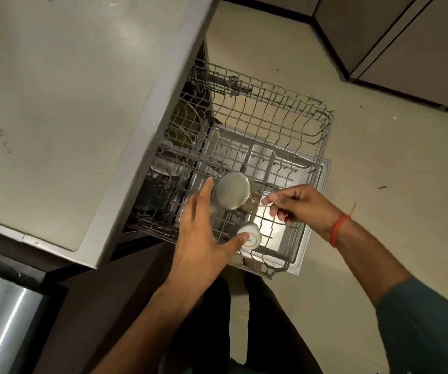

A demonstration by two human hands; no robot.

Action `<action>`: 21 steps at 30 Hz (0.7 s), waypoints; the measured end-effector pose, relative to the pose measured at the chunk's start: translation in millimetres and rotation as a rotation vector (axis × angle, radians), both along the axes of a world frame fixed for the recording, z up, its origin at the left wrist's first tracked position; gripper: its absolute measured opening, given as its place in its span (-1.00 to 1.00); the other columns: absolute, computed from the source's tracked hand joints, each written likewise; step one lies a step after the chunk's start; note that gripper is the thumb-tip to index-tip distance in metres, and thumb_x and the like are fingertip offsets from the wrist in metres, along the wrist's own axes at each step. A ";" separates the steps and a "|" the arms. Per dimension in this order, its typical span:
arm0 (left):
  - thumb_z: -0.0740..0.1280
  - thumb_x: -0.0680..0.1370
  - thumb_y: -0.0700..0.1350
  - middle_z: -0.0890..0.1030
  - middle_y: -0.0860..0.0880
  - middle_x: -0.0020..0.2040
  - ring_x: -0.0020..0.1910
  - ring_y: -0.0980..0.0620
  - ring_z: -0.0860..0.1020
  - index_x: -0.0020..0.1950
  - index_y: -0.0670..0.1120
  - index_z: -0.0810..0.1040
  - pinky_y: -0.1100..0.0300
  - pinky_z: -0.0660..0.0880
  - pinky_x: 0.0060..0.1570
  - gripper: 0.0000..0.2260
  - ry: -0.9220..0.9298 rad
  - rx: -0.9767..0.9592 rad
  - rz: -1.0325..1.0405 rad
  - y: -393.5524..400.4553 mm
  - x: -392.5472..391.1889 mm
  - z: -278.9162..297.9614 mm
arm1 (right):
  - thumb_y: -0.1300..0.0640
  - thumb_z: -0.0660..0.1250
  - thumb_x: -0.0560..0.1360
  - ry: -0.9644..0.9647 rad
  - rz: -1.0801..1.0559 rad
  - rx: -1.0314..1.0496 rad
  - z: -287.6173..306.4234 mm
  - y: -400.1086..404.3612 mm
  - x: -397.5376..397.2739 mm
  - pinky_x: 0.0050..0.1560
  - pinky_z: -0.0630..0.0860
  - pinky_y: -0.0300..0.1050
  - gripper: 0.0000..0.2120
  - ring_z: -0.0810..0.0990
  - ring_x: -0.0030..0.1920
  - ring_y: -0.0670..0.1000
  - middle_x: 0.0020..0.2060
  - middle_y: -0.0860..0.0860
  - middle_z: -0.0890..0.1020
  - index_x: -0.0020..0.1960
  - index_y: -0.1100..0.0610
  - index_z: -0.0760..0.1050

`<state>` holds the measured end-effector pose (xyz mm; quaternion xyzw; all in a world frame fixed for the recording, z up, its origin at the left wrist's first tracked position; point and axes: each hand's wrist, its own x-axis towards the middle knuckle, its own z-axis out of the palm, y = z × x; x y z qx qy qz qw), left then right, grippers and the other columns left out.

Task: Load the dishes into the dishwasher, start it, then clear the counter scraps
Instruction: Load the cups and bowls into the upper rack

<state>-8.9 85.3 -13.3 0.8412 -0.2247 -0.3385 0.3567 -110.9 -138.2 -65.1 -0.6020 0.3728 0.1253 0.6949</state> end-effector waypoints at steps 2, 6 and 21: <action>0.58 0.42 0.09 0.03 0.25 0.60 0.55 0.19 0.08 0.59 0.42 -0.10 -0.16 0.24 0.52 0.01 0.039 0.008 0.007 -2.8 -1.8 -0.7 | 0.19 0.32 0.62 0.032 -0.069 -0.059 -24.4 -18.4 12.9 -0.37 0.51 -0.26 -0.81 0.53 -0.39 -0.10 -0.28 0.10 0.68 0.06 0.26 0.68; 0.52 0.47 0.16 -0.08 0.32 0.61 0.59 0.13 0.04 0.54 0.50 -0.12 -0.24 0.23 0.50 -0.07 0.090 0.043 0.004 1.9 -11.6 -7.1 | 0.24 0.31 0.62 0.109 -0.126 -0.111 -76.0 -45.2 39.1 -0.42 0.50 -0.28 -0.79 0.53 -0.47 -0.12 -0.39 0.05 0.65 0.10 0.36 0.64; 0.45 0.49 0.20 -0.07 0.58 0.38 0.43 0.42 0.12 0.58 0.41 -0.03 0.13 0.26 0.34 -0.17 0.098 0.078 0.001 -6.7 -34.8 -32.2 | 0.20 0.33 0.62 0.281 -0.083 -0.091 -165.9 -65.5 67.6 -0.35 0.50 -0.24 -0.82 0.53 -0.42 -0.09 -0.29 0.10 0.65 0.10 0.26 0.67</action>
